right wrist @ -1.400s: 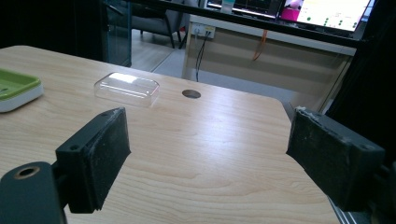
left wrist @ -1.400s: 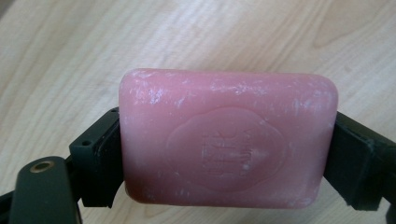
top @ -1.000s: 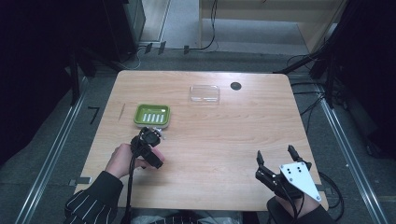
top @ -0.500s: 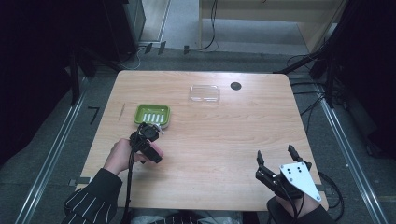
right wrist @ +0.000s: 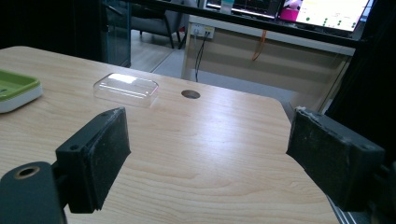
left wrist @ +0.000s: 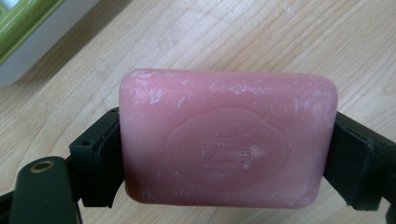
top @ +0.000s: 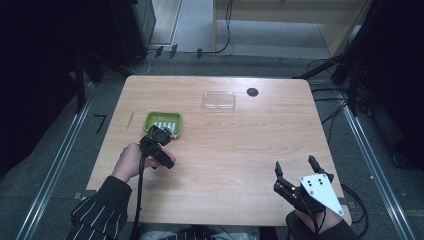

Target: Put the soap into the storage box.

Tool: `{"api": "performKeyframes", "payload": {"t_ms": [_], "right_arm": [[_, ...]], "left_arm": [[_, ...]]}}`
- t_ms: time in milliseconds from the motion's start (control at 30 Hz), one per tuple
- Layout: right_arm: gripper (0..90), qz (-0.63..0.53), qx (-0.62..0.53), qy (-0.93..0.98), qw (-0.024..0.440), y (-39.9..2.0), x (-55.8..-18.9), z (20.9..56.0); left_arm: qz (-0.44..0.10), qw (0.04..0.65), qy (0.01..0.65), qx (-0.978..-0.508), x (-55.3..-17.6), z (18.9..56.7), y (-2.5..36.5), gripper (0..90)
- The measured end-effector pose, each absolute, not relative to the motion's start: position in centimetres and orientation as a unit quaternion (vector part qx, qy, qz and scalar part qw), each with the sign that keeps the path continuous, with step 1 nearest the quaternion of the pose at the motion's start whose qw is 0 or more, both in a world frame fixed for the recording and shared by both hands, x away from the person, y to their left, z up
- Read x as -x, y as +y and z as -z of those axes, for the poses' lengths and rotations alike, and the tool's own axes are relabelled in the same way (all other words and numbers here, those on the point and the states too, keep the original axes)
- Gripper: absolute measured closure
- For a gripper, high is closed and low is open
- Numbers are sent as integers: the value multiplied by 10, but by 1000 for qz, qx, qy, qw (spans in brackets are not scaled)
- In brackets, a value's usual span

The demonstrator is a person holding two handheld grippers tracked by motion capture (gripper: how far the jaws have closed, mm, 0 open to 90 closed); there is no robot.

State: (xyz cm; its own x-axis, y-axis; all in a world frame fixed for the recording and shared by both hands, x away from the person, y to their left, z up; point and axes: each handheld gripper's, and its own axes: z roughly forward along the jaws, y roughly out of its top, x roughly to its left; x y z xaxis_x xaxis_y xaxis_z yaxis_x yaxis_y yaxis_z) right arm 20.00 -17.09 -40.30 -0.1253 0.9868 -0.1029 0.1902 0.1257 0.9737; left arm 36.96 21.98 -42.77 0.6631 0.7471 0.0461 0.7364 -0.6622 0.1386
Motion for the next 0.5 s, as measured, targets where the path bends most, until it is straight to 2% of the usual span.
{"api": "performKeyframes", "payload": {"t_ms": [500], "right_arm": [[128, -446, -489, 603, 446, -171, -200, 403]], "left_arm": [[-49, 54, 411, -909, -380, 421, 220, 134]]}}
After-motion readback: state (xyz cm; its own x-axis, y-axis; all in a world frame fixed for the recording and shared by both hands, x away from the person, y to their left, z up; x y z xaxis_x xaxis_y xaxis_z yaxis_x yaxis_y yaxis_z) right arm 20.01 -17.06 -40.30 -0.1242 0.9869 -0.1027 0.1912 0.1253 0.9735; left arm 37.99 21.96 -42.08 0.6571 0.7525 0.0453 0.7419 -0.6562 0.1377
